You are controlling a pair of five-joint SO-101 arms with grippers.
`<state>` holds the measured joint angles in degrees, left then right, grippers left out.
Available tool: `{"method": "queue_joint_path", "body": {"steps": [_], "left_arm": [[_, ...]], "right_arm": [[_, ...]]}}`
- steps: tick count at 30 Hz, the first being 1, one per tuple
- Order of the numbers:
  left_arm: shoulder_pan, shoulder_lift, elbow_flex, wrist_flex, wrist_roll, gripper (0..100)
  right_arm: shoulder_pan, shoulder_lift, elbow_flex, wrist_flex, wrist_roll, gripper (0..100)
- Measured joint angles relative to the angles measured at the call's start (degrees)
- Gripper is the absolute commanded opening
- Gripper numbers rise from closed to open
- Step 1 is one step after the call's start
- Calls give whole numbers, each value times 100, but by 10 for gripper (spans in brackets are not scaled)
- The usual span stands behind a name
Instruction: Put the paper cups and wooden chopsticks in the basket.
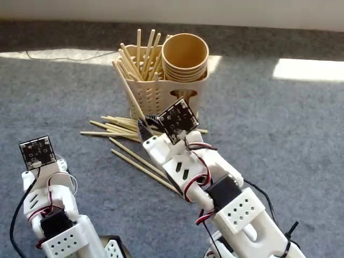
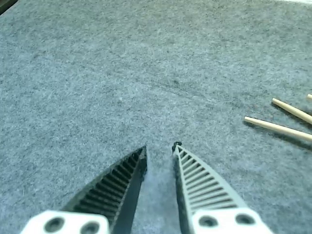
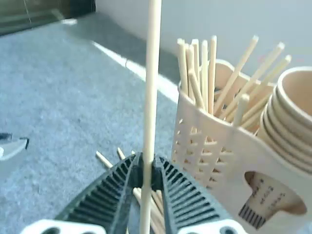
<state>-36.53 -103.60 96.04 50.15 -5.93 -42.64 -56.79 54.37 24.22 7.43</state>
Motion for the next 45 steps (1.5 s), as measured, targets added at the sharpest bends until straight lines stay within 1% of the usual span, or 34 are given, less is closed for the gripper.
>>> {"method": "queue_joint_path", "body": {"steps": [10, 16, 19, 25, 31, 34, 40, 45], "left_arm": [[0, 0, 0, 0, 0, 95], [0, 0, 0, 0, 0, 95], [0, 0, 0, 0, 0, 95], [0, 0, 0, 0, 0, 95], [0, 0, 0, 0, 0, 95], [0, 0, 0, 0, 0, 95], [0, 0, 0, 0, 0, 95], [0, 0, 0, 0, 0, 95]], "right_arm": [[0, 132, 0, -2470, 0, 5], [18, 870, -70, -3367, 0, 5], [220, 1433, -422, -3710, 0, 5], [677, 2760, -1486, -4246, 0, 5], [826, 3807, -2514, -4387, 0, 5], [826, 4176, -2787, -4387, 0, 5], [835, 4501, -2848, -4387, 0, 9], [844, 4527, -2716, -4387, 0, 118]]}}
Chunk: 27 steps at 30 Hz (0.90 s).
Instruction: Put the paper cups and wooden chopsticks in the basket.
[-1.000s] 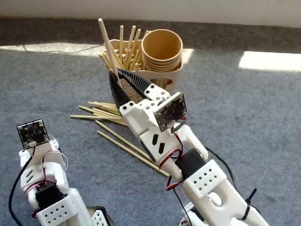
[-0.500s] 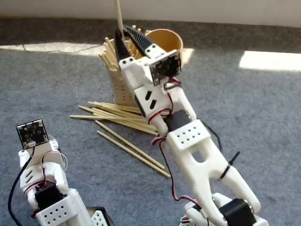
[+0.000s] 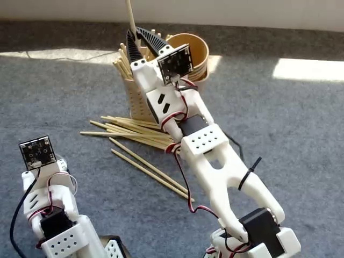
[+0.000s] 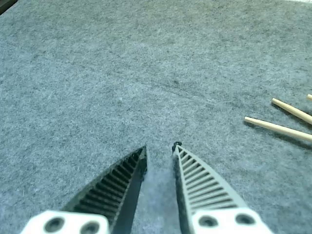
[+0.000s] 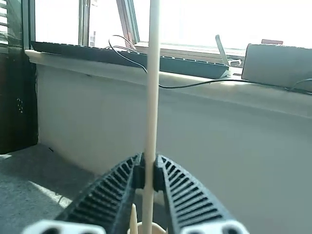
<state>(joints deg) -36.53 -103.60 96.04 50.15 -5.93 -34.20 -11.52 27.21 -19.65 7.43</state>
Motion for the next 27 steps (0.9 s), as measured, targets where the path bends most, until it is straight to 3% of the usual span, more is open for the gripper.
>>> {"method": "queue_joint_path", "body": {"steps": [9, 21, 27], "left_arm": [[0, 0, 0, 0, 0, 95], [0, 0, 0, 0, 0, 95], [0, 0, 0, 0, 0, 95]], "right_arm": [[0, -141, 246, 0, 0, 127], [-237, -2127, 2092, 0, 0, 127], [-615, -3270, 2796, 1415, 0, 127]]}}
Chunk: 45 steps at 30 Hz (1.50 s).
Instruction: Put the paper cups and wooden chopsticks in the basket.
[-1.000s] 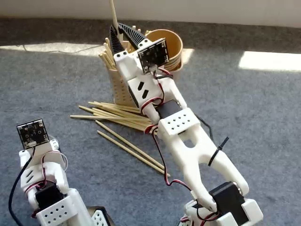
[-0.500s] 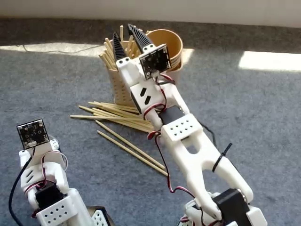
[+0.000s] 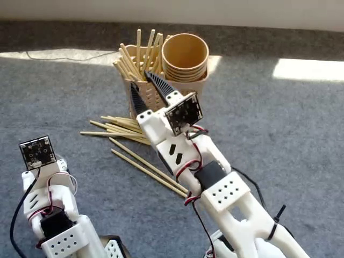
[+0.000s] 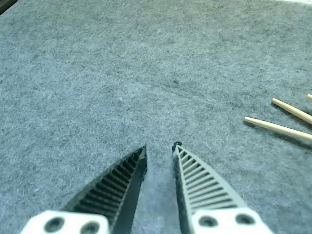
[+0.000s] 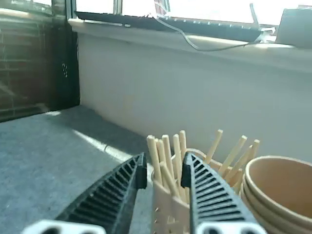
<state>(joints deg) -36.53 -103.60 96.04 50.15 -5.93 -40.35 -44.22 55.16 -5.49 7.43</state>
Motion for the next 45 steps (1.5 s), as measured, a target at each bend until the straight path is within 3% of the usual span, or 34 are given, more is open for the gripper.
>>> {"method": "queue_joint_path", "body": {"steps": [6, 14, 20, 27, 34, 45], "left_arm": [[0, 0, 0, 0, 0, 95], [0, 0, 0, 0, 0, 95], [0, 0, 0, 0, 0, 95], [0, 0, 0, 0, 0, 95], [0, 0, 0, 0, 0, 95], [0, 0, 0, 0, 0, 95]], "right_arm": [[-448, -501, 404, 1327, 0, 127], [-949, -404, 1495, 1380, 0, 127], [-1204, 642, 1556, 1415, 0, 127], [-1257, 2224, 879, 1415, 0, 127], [-1424, 2576, 738, 1433, 0, 127], [-1433, 3701, -695, 3182, 0, 126]]}}
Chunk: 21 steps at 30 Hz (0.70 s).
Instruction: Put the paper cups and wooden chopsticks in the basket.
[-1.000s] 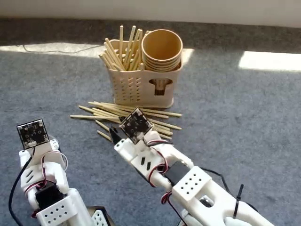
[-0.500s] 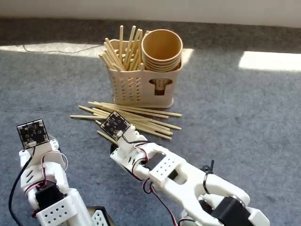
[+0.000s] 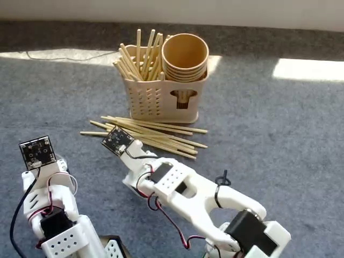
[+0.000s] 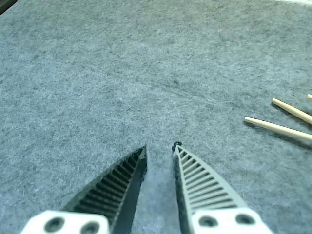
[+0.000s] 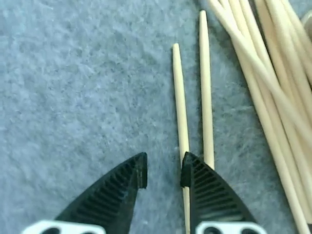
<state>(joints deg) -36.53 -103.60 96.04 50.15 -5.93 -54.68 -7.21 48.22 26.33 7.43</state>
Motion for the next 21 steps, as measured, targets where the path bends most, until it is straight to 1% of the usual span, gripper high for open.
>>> {"method": "queue_joint_path", "body": {"steps": [2, 7, 13, 17, 21], "left_arm": [[0, 0, 0, 0, 0, 95], [0, 0, 0, 0, 0, 95], [0, 0, 0, 0, 0, 95], [0, 0, 0, 0, 0, 95], [9, 0, 0, 0, 0, 95]], "right_arm": [[35, 211, -176, 35, 0, 118], [97, 589, -352, 18, 0, 2], [123, 607, -369, 0, 9, 8], [123, 607, -369, 35, 554, 5], [176, 607, -510, 536, 668, 5]]}}
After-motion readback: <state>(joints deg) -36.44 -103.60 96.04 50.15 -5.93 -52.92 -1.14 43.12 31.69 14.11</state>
